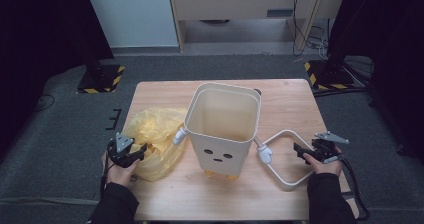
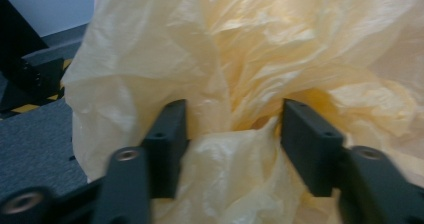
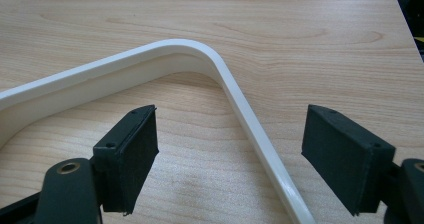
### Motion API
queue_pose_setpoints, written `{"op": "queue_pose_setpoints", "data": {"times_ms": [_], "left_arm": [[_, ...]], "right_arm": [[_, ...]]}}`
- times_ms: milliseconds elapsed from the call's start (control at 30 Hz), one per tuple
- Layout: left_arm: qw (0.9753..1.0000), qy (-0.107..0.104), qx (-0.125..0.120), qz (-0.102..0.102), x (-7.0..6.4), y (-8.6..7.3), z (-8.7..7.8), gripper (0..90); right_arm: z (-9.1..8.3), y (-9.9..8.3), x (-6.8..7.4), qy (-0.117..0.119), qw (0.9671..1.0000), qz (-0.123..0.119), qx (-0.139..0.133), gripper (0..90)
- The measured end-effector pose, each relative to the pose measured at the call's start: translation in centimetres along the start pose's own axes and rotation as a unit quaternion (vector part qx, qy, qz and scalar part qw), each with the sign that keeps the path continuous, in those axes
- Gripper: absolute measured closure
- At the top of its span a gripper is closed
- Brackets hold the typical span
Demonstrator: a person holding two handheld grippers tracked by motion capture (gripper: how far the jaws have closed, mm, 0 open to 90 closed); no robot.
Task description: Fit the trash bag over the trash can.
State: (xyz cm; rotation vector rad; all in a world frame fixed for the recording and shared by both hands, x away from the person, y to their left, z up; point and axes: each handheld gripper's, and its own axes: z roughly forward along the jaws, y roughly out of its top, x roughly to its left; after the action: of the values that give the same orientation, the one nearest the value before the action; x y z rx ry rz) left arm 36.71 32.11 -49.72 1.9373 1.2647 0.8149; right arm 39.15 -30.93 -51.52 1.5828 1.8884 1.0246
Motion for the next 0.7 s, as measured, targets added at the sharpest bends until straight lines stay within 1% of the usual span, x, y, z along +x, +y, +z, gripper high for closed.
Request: {"op": "queue_pose_setpoints", "data": {"times_ms": [33, 167, 200, 233, 333, 367, 500, 600, 700], "left_arm": [[1.0000, 0.000, 0.004, 0.003, 0.1, 0.0, 0.1, 53.1], [0.9998, 0.005, 0.019, 0.009, 0.4, 0.0, 0.1, 78.0], [0.9997, 0.006, 0.022, 0.009, 0.5, 0.1, 0.0, 82.7], [0.9997, 0.007, 0.021, 0.008, 0.5, 0.2, -0.1, 85.5], [0.9999, 0.004, 0.014, 0.000, 0.7, 0.5, -0.6, 87.9], [1.0000, 0.001, 0.006, -0.004, 0.7, 0.6, -1.0, 88.0], [0.9991, -0.013, -0.020, -0.035, 1.0, 1.3, -2.2, 88.1], [0.9972, -0.020, -0.050, -0.052, 1.2, 1.8, -3.4, 88.0], [0.9940, -0.026, -0.076, -0.074, 1.5, 2.2, -4.4, 88.0]], "right_arm": [[0.0, 0.0, 0.0, 0.000, 1.0000, 0.000, 0.000, 22.1], [0.0, 0.0, 0.0, 0.000, 1.0000, 0.000, 0.000, 22.2], [0.0, 0.0, -0.1, 0.001, 1.0000, 0.000, -0.001, 22.2], [0.0, 0.0, -0.1, 0.000, 1.0000, 0.000, -0.001, 22.2], [0.0, 0.0, -0.1, 0.000, 1.0000, 0.002, -0.002, 22.2], [-0.1, 0.0, -0.1, 0.001, 1.0000, 0.003, -0.003, 22.2], [-0.1, 0.0, -0.1, 0.001, 1.0000, 0.004, -0.004, 22.2], [-0.1, 0.0, -0.2, 0.001, 1.0000, 0.004, -0.005, 22.2], [-0.1, 0.0, -0.2, 0.001, 1.0000, 0.004, -0.005, 22.2]]}}
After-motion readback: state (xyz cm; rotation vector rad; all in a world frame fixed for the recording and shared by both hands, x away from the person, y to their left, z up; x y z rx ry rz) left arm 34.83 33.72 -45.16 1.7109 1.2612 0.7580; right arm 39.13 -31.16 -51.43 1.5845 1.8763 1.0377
